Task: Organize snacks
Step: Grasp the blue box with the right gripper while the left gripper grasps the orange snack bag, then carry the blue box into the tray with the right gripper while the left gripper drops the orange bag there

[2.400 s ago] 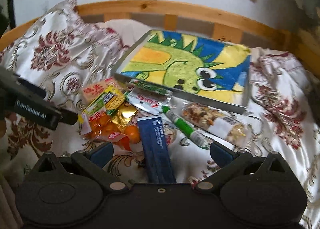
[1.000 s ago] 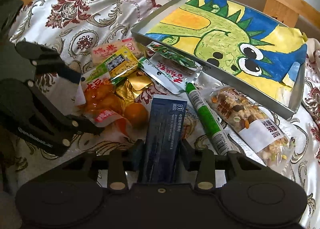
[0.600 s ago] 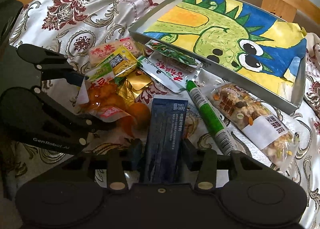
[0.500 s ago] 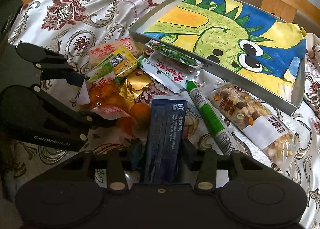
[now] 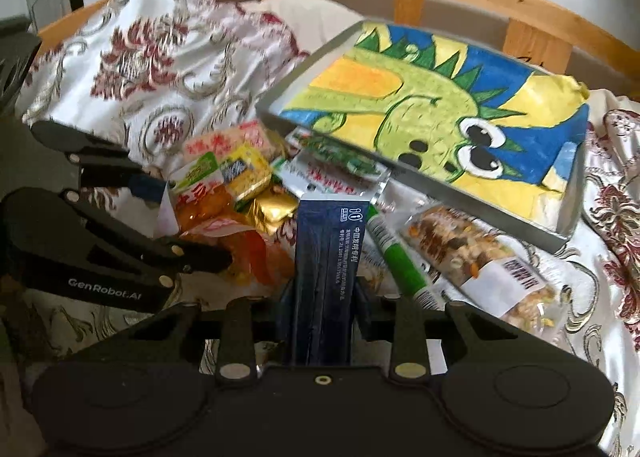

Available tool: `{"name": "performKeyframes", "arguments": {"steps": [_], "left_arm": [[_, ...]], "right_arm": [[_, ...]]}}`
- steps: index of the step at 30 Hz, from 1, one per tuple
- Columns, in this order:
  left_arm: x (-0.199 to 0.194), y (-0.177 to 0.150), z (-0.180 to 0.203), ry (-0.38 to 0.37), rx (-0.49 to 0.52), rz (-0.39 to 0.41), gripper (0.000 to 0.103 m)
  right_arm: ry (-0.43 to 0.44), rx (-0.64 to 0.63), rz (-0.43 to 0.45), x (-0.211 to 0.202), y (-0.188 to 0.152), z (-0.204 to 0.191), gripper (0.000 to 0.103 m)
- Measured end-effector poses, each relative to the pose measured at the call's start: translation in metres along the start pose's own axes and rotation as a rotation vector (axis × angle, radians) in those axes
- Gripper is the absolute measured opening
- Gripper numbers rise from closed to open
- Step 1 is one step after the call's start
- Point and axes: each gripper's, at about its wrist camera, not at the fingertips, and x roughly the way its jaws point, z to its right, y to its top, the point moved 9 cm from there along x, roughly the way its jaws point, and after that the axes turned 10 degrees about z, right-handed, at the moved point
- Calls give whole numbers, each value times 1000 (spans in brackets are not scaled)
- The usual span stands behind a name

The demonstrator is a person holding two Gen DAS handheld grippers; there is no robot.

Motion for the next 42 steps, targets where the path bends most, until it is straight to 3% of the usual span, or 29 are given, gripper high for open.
{"name": "performKeyframes", "arguments": {"steps": [11,16,21,31,42], "left_arm": [[-13,43,-21,52,-96,137,64],[7,83,-39,114,-158,207,64],[42,120,-50,148,-228,270,64],[98,133,-78,201,-287,279,64],[133,113,-82,260,-248,209,64]], "right_arm": [[-50,73,212,-17,40,29,34],[-134,58,327,-12,70,56,34],[-239,130,405,4,96,100,34],[-325,266,411,53,117,155,34],[-402,272,341,88,102,169,35]]}}
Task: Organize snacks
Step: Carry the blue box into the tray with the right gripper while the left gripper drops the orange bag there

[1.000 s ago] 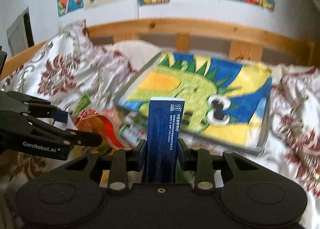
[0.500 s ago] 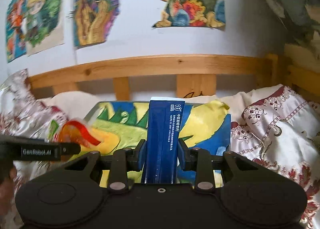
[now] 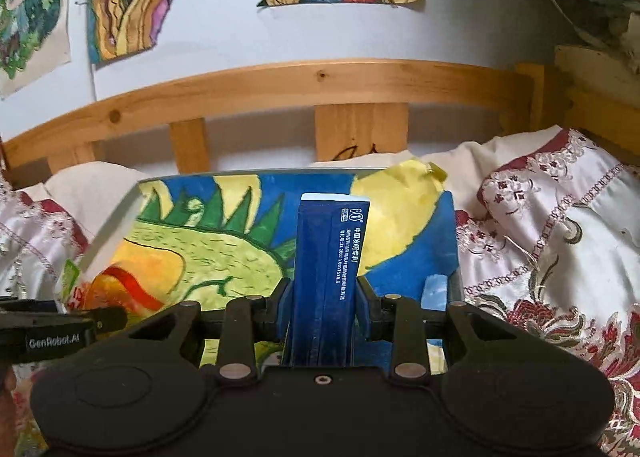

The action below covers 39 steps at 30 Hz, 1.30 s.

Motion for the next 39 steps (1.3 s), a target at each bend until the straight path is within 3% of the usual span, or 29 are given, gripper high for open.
{"name": "performKeyframes", "arguments": {"steps": [19,22,31,39], "left_arm": [[2,-11,9,8,41,-41,70],[-3,-7,12,11,66,-22,81],[-30,12,10,32,40,43,98],[-78,36,-2,61,-4,148,102]], "right_arm": [[1,-8,-58,10,-16,0,39],[6,-17,-54,8,-15,-2,46],[20,-14,13,-14,6,-7,74],[32,-9,138,-65,39,-10,95]]}}
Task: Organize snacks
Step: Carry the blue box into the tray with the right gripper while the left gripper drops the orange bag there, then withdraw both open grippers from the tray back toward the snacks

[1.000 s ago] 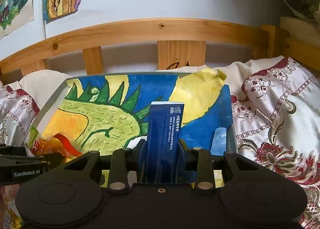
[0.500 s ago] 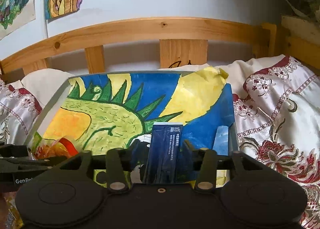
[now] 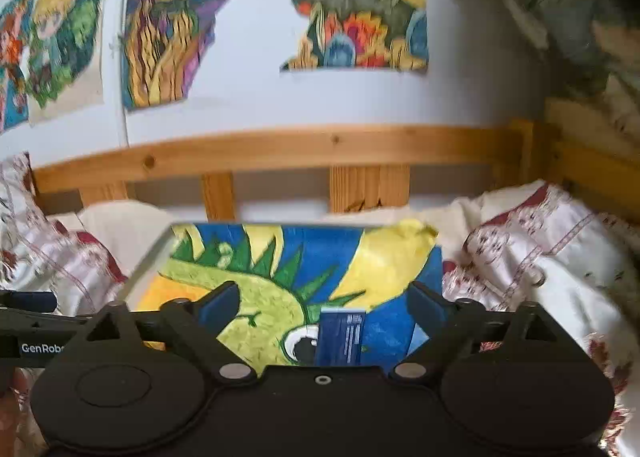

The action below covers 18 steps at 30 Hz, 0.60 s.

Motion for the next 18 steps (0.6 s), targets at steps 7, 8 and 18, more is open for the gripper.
{"name": "performKeyframes", "arguments": {"steps": [7,8,18], "left_arm": [[-42,13,-9,9,-30,59,102],[-47,13,-9,10,-27,64,102],[-110,16,-21,41,-22,108,102]], "right_arm": [[6,-27,86,-46,21,-3,102],[9,-30,95,-54,23,-5,102],[29,-27,129,-114,24,-10,102]]}}
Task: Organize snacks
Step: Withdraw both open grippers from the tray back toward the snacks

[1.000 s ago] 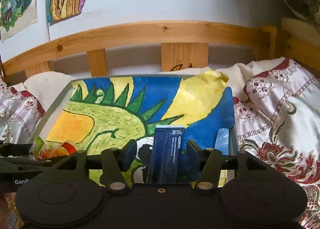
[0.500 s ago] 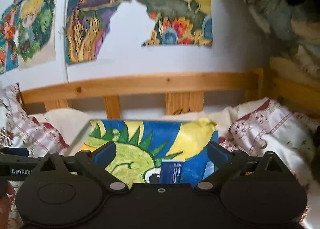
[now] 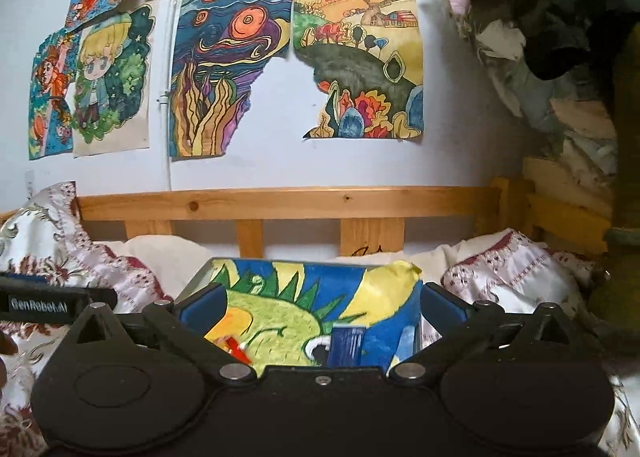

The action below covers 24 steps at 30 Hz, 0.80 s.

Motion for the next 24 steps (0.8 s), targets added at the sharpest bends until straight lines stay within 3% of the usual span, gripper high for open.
{"name": "performKeyframes", "arguments": {"steps": [15,24], "left_arm": [[-77,-33,-20,6,5,-29,103],[-106,-60,-34,57,34,-100,103]], "right_arm": [[38,24,-113,-76,-30,-16,102],[56,0,-156,-104,-42,-34,102]]}}
